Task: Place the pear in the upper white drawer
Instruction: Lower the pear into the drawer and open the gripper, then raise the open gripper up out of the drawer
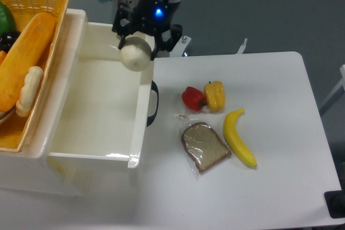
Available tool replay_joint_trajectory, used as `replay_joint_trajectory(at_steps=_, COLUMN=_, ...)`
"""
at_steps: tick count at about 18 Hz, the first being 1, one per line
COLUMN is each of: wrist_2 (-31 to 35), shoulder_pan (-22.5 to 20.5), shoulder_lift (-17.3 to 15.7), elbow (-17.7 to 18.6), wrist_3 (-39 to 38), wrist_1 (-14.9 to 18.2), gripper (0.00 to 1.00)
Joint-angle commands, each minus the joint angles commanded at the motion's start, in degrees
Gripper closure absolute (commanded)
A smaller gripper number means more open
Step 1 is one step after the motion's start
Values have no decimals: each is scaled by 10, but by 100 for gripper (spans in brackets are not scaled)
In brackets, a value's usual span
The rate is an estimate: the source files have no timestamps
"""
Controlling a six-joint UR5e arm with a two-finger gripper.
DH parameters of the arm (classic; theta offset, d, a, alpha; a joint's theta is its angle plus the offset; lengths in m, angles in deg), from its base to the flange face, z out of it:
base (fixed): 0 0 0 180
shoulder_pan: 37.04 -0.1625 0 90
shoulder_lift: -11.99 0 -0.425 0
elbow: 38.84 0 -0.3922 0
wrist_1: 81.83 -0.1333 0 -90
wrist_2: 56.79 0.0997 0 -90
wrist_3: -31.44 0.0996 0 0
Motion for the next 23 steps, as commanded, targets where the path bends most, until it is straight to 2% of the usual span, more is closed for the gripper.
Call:
replay_joint_trajectory(at_steps=5, wrist_2=0, shoulder_pan=18, shoulder_lift=11, elbow=-2, wrist_3=1, wrist_1=-2, gripper=31)
replay_joint_trajectory(at_steps=8, wrist_2=1, shoulder_pan=29, shoulder_lift=18, elbow=-2, wrist_3=1, wrist_1=-2, gripper=27)
replay_joint_trajectory(at_steps=9, wrist_2=1, shoulder_pan=31, shoulder_lift=19, elbow=-2, wrist_3=1, wrist_1=-3, gripper=25)
replay_joint_trajectory(at_steps=11, wrist_2=2, shoulder_pan=32, shoulder_lift=20, elbow=0, wrist_3=1, wrist_1=-15, gripper=13)
replay_joint_trajectory(at_steps=13, wrist_2=2, shoulder_pan=34, shoulder_lift=22, elbow=0, wrist_3=1, wrist_1=-17, gripper=12)
replay_joint_trajectory(at_steps=14, wrist_2=2, shoulder_pan=34, shoulder_lift=22, elbow=0, wrist_3=3, wrist_1=-17, gripper=8)
replay_joint_trajectory(at_steps=20, wrist_2=3, shoulder_pan=35, shoulder_lift=18, elbow=-2, wrist_3=3, wrist_1=-19, gripper=7)
replay_joint_trajectory(at_steps=23, wrist_2=3, shoulder_pan=32, shoulder_lift=18, elbow=-8, wrist_3=7, wrist_1=-32, gripper=0)
